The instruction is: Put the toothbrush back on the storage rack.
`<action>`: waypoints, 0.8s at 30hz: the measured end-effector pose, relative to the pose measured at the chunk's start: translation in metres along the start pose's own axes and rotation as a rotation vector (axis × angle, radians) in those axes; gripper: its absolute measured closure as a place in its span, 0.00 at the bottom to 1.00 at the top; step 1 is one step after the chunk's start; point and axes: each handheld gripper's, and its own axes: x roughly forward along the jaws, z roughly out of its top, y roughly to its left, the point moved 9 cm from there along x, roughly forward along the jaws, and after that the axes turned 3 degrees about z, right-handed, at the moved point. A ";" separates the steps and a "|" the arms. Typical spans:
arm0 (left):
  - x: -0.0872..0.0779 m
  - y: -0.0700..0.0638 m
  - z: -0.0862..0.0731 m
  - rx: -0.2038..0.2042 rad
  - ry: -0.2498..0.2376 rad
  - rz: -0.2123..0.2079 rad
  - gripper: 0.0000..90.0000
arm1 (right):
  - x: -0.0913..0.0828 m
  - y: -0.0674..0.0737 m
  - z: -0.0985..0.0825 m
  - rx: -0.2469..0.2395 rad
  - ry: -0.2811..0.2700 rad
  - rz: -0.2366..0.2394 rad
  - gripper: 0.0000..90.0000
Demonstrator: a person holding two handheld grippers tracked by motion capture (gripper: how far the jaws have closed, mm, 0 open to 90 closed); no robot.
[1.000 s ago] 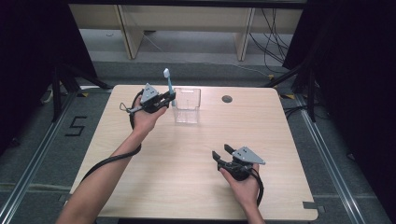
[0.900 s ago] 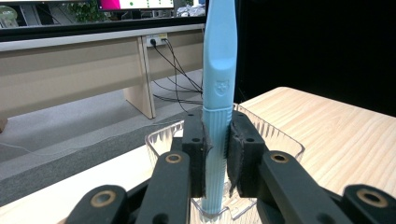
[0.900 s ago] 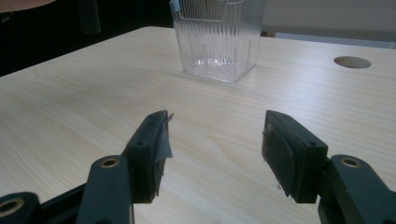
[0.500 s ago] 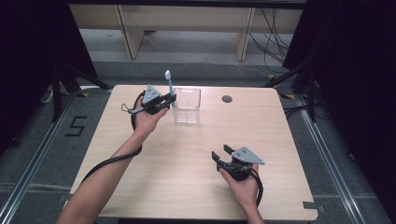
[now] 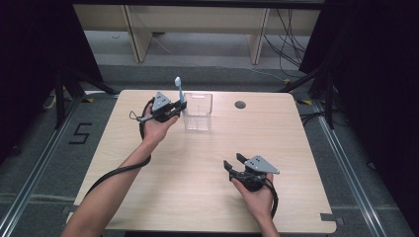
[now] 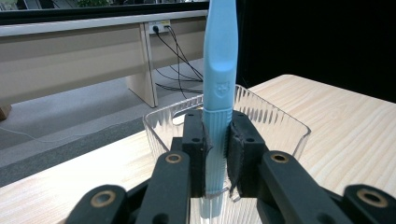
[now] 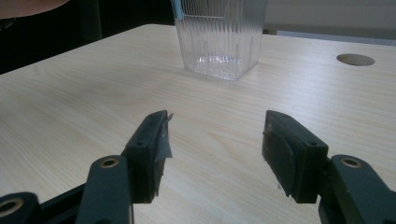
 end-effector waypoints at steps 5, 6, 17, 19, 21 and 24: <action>0.000 0.000 -0.002 -0.002 0.002 0.001 0.87 | 0.000 0.001 -0.001 0.013 0.010 0.004 0.47; 0.000 0.000 -0.002 -0.002 0.002 0.001 0.86 | 0.000 0.001 -0.001 0.013 0.010 0.004 0.47; 0.001 -0.001 -0.008 -0.001 0.014 0.008 0.86 | 0.001 0.000 -0.002 -0.005 0.015 -0.004 0.47; 0.001 -0.001 -0.008 0.000 0.013 0.007 0.86 | 0.002 -0.001 -0.001 -0.022 -0.004 -0.008 0.47; 0.001 -0.002 -0.008 0.002 0.016 0.006 0.86 | 0.002 -0.001 -0.001 -0.019 -0.004 -0.006 0.47; 0.001 -0.001 -0.008 0.000 0.019 0.009 0.86 | 0.000 0.000 -0.003 -0.004 0.020 -0.006 0.46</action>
